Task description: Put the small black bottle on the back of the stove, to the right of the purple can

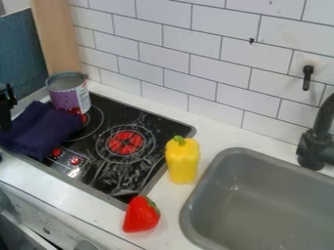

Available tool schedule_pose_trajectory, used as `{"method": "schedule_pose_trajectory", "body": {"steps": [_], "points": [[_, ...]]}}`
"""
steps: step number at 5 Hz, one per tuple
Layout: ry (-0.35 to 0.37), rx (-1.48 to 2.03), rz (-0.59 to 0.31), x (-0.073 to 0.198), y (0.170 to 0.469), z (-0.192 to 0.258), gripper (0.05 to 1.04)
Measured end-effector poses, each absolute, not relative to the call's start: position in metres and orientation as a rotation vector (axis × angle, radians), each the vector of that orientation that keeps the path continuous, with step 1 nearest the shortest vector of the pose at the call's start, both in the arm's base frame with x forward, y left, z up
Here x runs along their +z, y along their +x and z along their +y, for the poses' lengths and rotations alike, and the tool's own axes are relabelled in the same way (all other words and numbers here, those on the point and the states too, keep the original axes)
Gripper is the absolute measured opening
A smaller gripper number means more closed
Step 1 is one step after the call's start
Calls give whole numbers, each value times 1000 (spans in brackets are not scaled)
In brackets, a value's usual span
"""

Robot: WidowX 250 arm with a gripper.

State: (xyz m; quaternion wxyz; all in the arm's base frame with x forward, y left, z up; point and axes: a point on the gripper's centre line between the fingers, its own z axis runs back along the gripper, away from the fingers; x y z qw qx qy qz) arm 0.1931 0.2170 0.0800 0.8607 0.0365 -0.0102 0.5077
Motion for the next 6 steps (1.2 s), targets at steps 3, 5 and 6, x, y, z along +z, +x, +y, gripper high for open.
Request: {"method": "schedule_pose_trajectory", "body": {"steps": [3,5,6], "points": [[107,1084,19,63,195,228,1001],[140,1105,39,65,197,237,686],[150,1106,40,66,196,239,374]]}}
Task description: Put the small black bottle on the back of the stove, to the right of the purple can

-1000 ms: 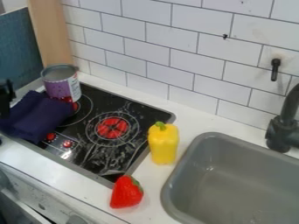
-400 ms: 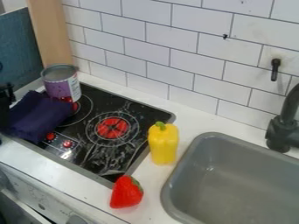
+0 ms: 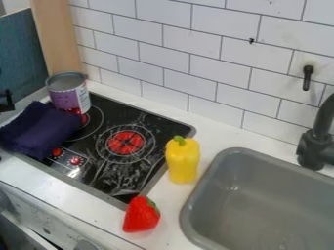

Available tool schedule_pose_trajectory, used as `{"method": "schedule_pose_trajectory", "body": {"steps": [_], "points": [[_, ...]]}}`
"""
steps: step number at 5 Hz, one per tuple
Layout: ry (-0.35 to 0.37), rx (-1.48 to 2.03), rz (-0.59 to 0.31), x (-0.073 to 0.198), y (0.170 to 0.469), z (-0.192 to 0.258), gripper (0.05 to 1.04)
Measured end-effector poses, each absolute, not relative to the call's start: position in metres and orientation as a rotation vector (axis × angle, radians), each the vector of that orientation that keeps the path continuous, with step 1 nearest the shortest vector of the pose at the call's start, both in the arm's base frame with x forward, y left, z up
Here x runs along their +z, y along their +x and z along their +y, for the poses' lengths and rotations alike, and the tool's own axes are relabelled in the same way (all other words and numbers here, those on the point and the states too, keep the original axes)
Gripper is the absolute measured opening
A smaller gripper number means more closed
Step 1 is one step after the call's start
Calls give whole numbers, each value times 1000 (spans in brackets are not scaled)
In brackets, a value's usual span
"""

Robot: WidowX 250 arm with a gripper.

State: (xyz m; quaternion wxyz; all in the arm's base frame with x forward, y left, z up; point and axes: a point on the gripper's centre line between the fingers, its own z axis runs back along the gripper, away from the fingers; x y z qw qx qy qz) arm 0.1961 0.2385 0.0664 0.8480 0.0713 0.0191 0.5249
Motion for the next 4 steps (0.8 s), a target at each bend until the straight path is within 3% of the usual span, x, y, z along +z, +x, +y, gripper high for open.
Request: {"method": "schedule_pose_trajectory", "body": {"steps": [1,3,4], "points": [[153,1107,24,66,198,240,277],[148,1102,7,66,195,234,274],[119,987,-41,91,207,208,201]]}}
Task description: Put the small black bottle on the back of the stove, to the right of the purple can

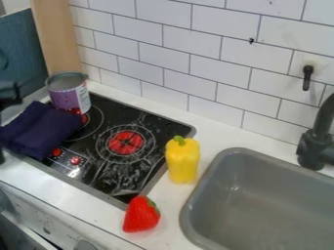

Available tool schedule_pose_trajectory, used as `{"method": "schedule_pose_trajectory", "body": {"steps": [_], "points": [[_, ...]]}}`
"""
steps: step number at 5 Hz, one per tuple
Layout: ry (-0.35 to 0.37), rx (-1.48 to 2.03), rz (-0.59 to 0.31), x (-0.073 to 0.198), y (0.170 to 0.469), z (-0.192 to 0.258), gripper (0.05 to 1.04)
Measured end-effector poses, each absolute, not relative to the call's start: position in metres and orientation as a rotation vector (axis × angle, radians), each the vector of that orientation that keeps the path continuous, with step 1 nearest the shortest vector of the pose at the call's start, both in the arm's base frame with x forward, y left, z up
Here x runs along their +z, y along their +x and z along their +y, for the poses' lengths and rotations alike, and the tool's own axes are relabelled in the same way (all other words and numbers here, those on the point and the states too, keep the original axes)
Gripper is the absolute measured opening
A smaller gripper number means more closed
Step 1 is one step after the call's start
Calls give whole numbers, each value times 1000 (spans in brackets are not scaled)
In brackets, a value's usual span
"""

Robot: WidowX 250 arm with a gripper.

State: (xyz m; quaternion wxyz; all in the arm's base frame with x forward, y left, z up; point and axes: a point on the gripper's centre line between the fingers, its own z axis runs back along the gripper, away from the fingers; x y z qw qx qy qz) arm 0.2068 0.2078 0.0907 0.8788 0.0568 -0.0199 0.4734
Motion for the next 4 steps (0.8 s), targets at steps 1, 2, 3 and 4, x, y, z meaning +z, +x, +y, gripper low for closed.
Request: {"method": "schedule_pose_trajectory", "body": {"steps": [1,2,3,4], "points": [[90,897,-63,104,215,177,172],[59,822,-54,107,230,151,171],[44,756,-83,117,254,134,171],[38,737,-105,120,274,129,171]]}}
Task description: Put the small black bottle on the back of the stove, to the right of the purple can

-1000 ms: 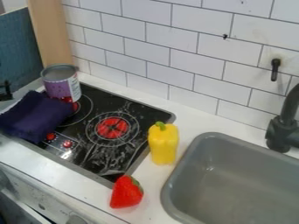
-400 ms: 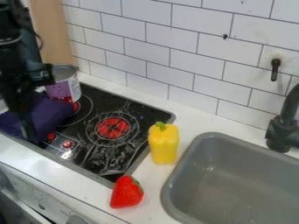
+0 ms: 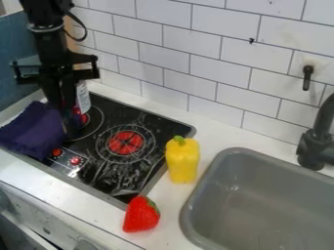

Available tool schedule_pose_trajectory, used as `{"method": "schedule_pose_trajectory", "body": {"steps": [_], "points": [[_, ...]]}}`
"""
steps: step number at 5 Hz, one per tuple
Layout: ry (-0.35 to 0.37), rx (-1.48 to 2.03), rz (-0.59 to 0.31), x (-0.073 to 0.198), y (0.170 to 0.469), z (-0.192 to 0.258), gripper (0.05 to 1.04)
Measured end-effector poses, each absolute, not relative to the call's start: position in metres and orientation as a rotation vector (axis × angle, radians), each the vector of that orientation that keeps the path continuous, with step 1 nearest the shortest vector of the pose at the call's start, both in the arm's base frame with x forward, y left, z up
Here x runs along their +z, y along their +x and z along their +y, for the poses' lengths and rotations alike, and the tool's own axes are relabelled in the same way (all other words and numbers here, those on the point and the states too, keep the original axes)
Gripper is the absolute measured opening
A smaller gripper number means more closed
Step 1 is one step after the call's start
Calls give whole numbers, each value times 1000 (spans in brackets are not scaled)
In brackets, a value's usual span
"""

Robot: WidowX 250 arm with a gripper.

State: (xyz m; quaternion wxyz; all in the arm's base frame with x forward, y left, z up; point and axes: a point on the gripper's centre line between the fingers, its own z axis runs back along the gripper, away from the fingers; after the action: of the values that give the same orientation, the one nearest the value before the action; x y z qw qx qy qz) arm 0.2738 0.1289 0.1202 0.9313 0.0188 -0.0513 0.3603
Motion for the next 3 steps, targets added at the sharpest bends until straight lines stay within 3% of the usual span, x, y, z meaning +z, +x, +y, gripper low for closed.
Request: {"method": "schedule_pose_trajectory", "body": {"steps": [2,3], "points": [[32,682,-142,113,327,124,171],[-19,700,-196,104,350,124,171]]}}
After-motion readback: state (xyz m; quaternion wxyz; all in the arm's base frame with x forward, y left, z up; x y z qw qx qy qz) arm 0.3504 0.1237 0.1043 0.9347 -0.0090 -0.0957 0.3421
